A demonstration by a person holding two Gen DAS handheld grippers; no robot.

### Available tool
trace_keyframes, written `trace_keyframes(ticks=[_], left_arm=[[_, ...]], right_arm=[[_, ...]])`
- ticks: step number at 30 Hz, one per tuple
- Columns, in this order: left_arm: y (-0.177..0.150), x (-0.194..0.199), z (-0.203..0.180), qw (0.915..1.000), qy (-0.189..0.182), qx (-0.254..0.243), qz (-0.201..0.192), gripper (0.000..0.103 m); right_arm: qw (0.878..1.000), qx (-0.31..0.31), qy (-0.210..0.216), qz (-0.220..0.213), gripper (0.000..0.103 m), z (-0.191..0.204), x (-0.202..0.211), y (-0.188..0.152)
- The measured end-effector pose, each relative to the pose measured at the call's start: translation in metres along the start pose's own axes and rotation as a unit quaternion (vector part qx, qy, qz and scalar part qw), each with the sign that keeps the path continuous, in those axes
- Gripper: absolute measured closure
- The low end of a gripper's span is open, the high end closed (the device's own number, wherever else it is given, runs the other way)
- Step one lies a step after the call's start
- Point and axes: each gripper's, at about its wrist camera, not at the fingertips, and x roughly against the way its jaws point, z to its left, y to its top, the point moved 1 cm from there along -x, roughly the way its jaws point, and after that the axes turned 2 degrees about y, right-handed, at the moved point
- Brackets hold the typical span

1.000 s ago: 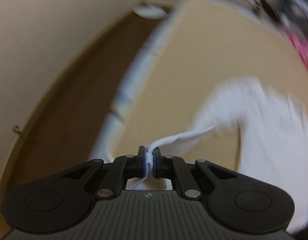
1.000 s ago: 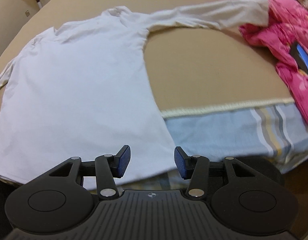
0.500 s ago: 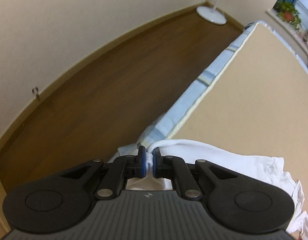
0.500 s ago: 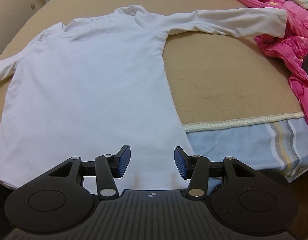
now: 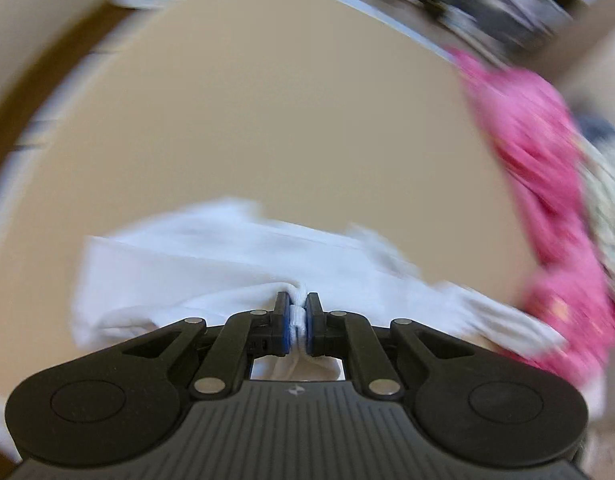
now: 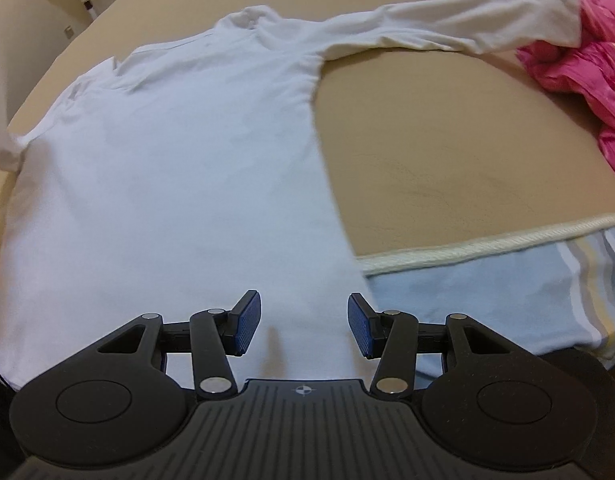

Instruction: Fold small clothes

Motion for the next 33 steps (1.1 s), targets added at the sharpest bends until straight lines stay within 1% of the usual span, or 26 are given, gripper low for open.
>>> trace_keyframes(ticks=[1, 2, 3, 4, 6, 7, 8, 9, 10, 11, 13, 15, 16, 18, 19, 21, 22, 25, 26, 28, 30, 31, 32, 33], left_arm=[[-0.005, -0.016, -0.027, 0.9997, -0.019, -0.014, 0.01, 0.085], [-0.01, -0.035, -0.05, 0.9989, -0.034, -0.025, 0.02, 0.075], [-0.012, -0.051, -0.065, 0.9979, -0.04, -0.037, 0.035, 0.043], [-0.014, -0.067, -0.072, 0.9974, -0.037, -0.037, 0.049, 0.025], [-0.018, -0.08, -0.059, 0.9986, -0.021, -0.025, 0.042, 0.024], [-0.017, -0.079, -0.044, 0.9991, -0.007, -0.02, 0.038, 0.024], [-0.023, -0.078, -0.025, 0.9995, 0.004, -0.011, 0.03, 0.023], [-0.021, -0.078, -0.002, 0.9997, 0.015, -0.002, 0.019, 0.019], [-0.026, -0.072, 0.026, 0.9992, 0.037, 0.011, 0.003, 0.016], [-0.022, -0.063, 0.051, 0.9979, 0.059, 0.025, -0.009, 0.016], [-0.033, -0.056, 0.104, 0.9926, 0.11, 0.042, -0.031, 0.015], [-0.043, -0.055, 0.148, 0.9865, 0.149, 0.058, -0.033, 0.015], [-0.049, -0.057, 0.168, 0.9847, 0.158, 0.066, -0.031, 0.015], [-0.059, -0.064, 0.206, 0.9848, 0.148, 0.088, -0.024, 0.015], [-0.063, -0.07, 0.22, 0.9851, 0.138, 0.101, -0.021, 0.015], [-0.068, -0.084, 0.239, 0.9848, 0.119, 0.126, -0.015, 0.015], [-0.068, -0.09, 0.246, 0.9845, 0.114, 0.132, -0.012, 0.015], [-0.067, -0.111, 0.253, 0.9866, 0.099, 0.13, 0.0, 0.015], [-0.067, -0.12, 0.252, 0.9874, 0.097, 0.125, 0.004, 0.015], [-0.065, -0.135, 0.253, 0.9888, 0.089, 0.119, 0.011, 0.015], [-0.062, -0.146, 0.265, 0.9883, 0.081, 0.128, 0.016, 0.015], [-0.055, -0.153, 0.269, 0.9871, 0.076, 0.14, 0.02, 0.015], [-0.051, -0.156, 0.269, 0.9862, 0.07, 0.148, 0.024, 0.015], [-0.043, -0.164, 0.272, 0.985, 0.063, 0.157, 0.032, 0.017]], right_arm=[[1.0, -0.004, -0.001, -0.002, 0.053, -0.006, 0.0, -0.002], [1.0, -0.009, -0.001, -0.002, 0.053, -0.012, 0.0, -0.003], [1.0, -0.015, -0.001, -0.001, 0.053, -0.019, -0.001, -0.004], [1.0, -0.025, -0.001, -0.001, 0.053, -0.026, -0.001, -0.006], [0.999, -0.043, 0.004, 0.001, 0.053, -0.037, 0.0, -0.007], [0.999, -0.05, 0.009, 0.0, 0.053, -0.042, 0.001, -0.008], [0.998, -0.055, 0.011, 0.0, 0.053, -0.045, 0.001, -0.008], [0.998, -0.059, 0.014, -0.001, 0.053, -0.048, 0.0, -0.006], [0.998, -0.062, 0.018, -0.003, 0.053, -0.048, -0.001, -0.004], [0.998, -0.063, 0.021, -0.007, 0.053, -0.048, -0.003, -0.001], [0.997, -0.064, 0.035, -0.02, 0.053, -0.042, -0.006, 0.013], [0.995, -0.067, 0.065, -0.037, 0.053, -0.032, -0.007, 0.032], [0.993, -0.069, 0.084, -0.048, 0.053, -0.025, -0.008, 0.046], [0.988, -0.07, 0.114, -0.072, 0.053, -0.008, -0.014, 0.077], [0.987, -0.071, 0.119, -0.08, 0.053, -0.001, -0.02, 0.092], [0.986, -0.075, 0.117, -0.091, 0.053, 0.011, -0.036, 0.123], [0.986, -0.08, 0.117, -0.089, 0.053, 0.017, -0.049, 0.138], [0.986, -0.1, 0.106, -0.076, 0.053, 0.031, -0.088, 0.17], [0.988, -0.101, 0.099, -0.069, 0.053, 0.036, -0.1, 0.177], [0.991, -0.095, 0.064, -0.069, 0.053, 0.046, -0.123, 0.19], [0.995, -0.073, 0.031, -0.056, 0.053, 0.054, -0.144, 0.198], [0.996, -0.068, 0.024, -0.052, 0.058, 0.055, -0.151, 0.199], [0.997, -0.058, 0.02, -0.053, 0.082, 0.058, -0.155, 0.2], [0.997, -0.042, 0.014, -0.059, 0.096, 0.062, -0.154, 0.201]])
